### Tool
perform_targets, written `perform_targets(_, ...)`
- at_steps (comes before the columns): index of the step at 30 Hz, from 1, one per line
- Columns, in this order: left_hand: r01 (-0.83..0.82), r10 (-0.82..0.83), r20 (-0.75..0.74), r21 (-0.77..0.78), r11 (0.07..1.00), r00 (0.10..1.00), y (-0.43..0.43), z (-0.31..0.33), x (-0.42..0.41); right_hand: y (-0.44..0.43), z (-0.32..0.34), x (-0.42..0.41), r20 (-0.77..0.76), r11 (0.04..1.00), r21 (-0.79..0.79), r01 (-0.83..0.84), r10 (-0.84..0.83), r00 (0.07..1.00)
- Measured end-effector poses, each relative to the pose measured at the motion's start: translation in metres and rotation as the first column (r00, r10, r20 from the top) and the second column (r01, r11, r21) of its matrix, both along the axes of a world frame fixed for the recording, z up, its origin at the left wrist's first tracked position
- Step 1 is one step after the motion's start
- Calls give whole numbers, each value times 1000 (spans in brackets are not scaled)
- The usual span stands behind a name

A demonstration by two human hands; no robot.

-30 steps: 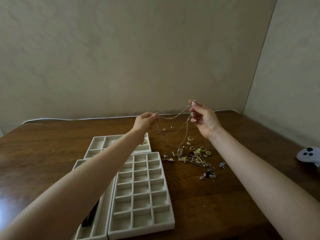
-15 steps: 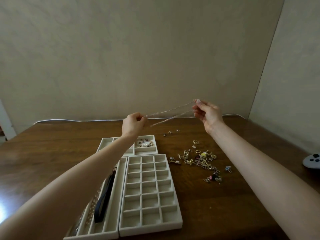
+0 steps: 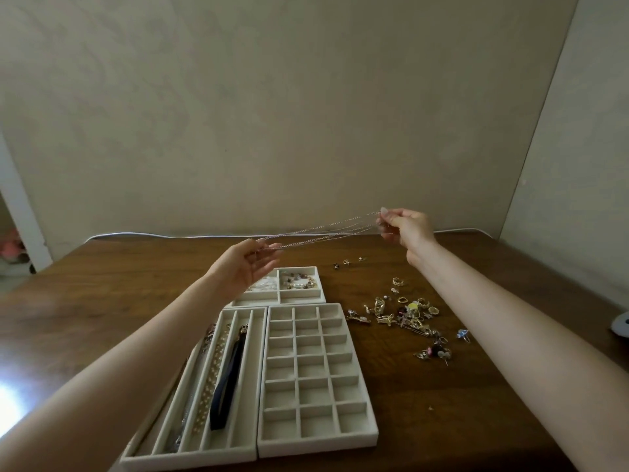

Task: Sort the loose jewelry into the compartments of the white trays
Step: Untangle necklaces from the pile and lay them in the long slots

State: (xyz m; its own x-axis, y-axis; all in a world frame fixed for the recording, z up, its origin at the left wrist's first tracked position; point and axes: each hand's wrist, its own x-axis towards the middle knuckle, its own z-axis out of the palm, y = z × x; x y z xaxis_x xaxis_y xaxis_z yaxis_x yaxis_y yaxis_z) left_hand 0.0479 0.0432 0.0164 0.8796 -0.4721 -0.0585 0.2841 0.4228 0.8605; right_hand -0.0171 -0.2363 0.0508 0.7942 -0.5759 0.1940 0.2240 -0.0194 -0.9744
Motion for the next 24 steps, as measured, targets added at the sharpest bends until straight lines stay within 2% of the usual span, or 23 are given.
perform_targets(4,2,0,47,-49,999,999,19,0,-13,10,6,6,-8,995,72,-64,65,998)
perform_targets(6,-95,89,167,29,995,982,27,0,-22,16,4,10,-20,989,130,-75,78,997)
perform_targets(8,-280,213,344,160,946,914,34,-1,-33,23,-1,13,-52,987,138,-82,90,995)
perform_targets(10,-466,276,546,246,850,791,40,-1,-45,31,-9,16,-97,987,130,-94,107,989)
perform_targets(13,-642,248,778,244,727,576,50,1,-67,43,-21,22,-176,989,101,-107,124,977)
perform_targets(16,-730,82,968,122,673,237,62,-2,-89,61,-32,33,-255,990,62,-127,139,957)
perform_targets(18,-711,-88,996,86,698,34,72,-7,-101,77,-37,40,-300,988,27,-151,152,942)
perform_targets(19,-691,-169,985,101,716,-31,77,-11,-106,87,-39,43,-320,986,0,-166,157,934)
perform_targets(21,-649,-305,946,165,743,-110,85,-18,-116,105,-42,48,-357,975,-69,-211,173,918)
perform_targets(24,-634,-465,861,244,734,-207,93,-30,-127,128,-44,53,-410,929,-220,-296,187,893)
